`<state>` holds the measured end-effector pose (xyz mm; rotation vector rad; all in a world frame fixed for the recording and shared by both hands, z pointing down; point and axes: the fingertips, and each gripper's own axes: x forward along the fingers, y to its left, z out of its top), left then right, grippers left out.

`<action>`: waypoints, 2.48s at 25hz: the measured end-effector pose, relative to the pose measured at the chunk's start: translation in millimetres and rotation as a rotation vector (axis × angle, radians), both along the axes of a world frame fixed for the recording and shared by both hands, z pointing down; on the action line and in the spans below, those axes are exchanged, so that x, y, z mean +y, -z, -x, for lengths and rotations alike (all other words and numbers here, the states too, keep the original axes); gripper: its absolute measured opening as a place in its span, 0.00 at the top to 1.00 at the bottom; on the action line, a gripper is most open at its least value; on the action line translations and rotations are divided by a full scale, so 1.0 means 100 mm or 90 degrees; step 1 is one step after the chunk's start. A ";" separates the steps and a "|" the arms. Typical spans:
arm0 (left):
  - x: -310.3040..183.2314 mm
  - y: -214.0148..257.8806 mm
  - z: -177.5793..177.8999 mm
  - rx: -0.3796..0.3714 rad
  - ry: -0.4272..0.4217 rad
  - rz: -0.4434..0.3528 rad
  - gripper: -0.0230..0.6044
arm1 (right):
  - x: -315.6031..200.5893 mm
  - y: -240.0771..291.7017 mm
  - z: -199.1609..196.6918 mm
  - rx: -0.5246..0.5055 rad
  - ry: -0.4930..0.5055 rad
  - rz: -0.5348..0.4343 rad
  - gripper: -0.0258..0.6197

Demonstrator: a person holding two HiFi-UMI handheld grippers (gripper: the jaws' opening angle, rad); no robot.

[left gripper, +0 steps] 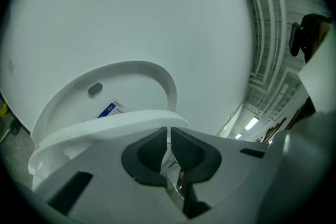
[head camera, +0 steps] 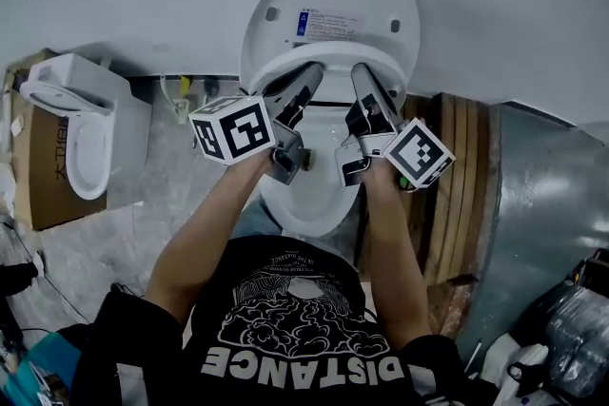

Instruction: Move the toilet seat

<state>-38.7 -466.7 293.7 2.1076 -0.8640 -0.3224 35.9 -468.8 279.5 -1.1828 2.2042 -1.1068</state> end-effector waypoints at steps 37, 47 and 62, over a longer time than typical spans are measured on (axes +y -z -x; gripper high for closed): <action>-1.21 -0.18 -0.09 -0.183 -0.083 -0.074 0.94 | -1.25 -0.21 -0.04 0.149 -0.143 0.031 0.91; -1.31 -0.21 -0.11 -0.190 -0.085 -0.089 0.94 | -1.35 -0.25 -0.06 0.131 -0.143 0.030 0.91; -0.85 -0.19 -0.20 -0.265 -0.058 -0.109 0.94 | -0.79 -0.13 0.09 0.283 -0.068 -0.023 0.91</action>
